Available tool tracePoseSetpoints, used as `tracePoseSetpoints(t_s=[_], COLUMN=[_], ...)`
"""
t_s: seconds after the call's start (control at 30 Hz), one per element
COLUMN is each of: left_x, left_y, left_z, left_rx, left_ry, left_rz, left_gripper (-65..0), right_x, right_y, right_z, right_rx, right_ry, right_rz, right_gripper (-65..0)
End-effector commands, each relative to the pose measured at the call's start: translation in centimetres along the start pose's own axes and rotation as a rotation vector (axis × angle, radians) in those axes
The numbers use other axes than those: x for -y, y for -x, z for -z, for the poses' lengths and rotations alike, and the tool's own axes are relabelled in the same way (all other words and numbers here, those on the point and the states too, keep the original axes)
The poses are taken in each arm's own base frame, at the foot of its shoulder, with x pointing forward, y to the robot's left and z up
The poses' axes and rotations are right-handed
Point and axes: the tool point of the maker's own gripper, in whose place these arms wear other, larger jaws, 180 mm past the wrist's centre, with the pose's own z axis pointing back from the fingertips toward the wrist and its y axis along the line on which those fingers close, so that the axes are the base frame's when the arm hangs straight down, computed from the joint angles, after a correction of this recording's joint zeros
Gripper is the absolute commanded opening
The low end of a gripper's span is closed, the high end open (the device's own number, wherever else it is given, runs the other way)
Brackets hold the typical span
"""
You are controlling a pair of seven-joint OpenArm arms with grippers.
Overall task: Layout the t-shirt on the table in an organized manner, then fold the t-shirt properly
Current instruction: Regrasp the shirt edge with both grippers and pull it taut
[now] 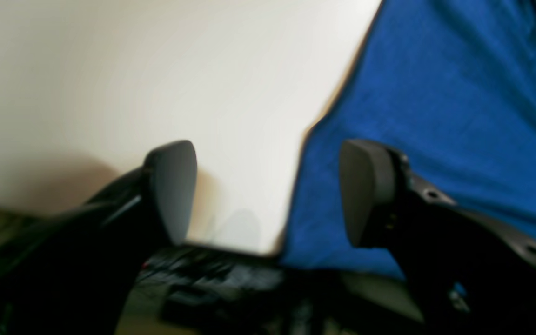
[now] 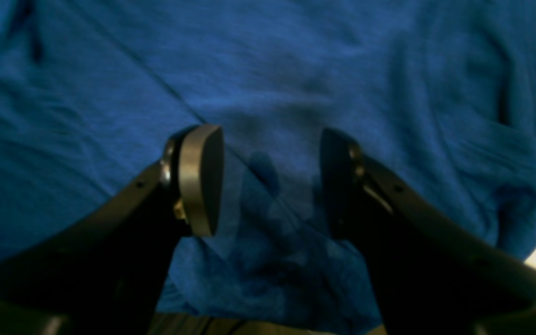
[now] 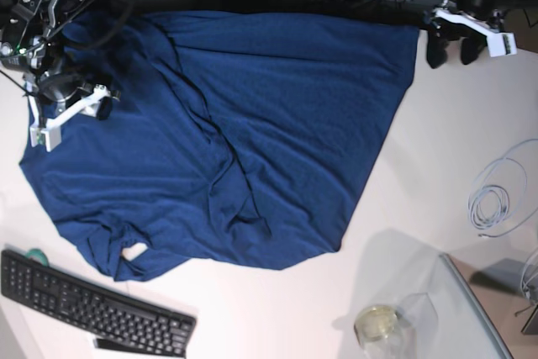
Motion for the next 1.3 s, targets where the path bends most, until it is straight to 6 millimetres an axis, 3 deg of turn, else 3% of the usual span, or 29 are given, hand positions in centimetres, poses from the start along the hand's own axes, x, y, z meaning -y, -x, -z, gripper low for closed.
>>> tracePoseSetpoints(t_s=[0.0, 0.17, 0.43, 0.67, 0.97, 1.27], left_x=[-0.2, -0.4, -0.3, -2.3, -1.1, 2.5], left_y=[-0.6, -1.0, -1.9, 0.5, -1.7, -0.5], left_z=[-0.5, -0.6, -0.6, -0.7, -0.4, 1.4], left_rx=[0.016, 0.023, 0.028, -0.032, 0.019, -0.023], left_ry=[0.003, 0.001, 0.011, -0.020, 0.007, 0.114], left_rz=[0.016, 0.023, 0.058, 0.013, 0.055, 0.070], left_gripper=[-19.6, -19.6, -19.6, -19.4, -19.4, -19.4], right_x=[0.5, 1.5, 1.2, 4.1, 4.4, 4.4], right_y=[-1.1, -1.0, -1.7, -2.4, -2.2, -2.0], right_z=[-0.5, -0.7, -0.7, -2.3, -2.4, -2.4], right_rx=[0.035, 0.027, 0.027, 0.088, 0.082, 0.080], right_ry=[0.014, 0.034, 0.029, 0.105, 0.110, 0.108], right_rz=[-0.018, -0.037, -0.036, 0.070, 0.075, 0.074], right_gripper=[-34.2, -34.2, -33.9, -33.6, -33.6, -33.6])
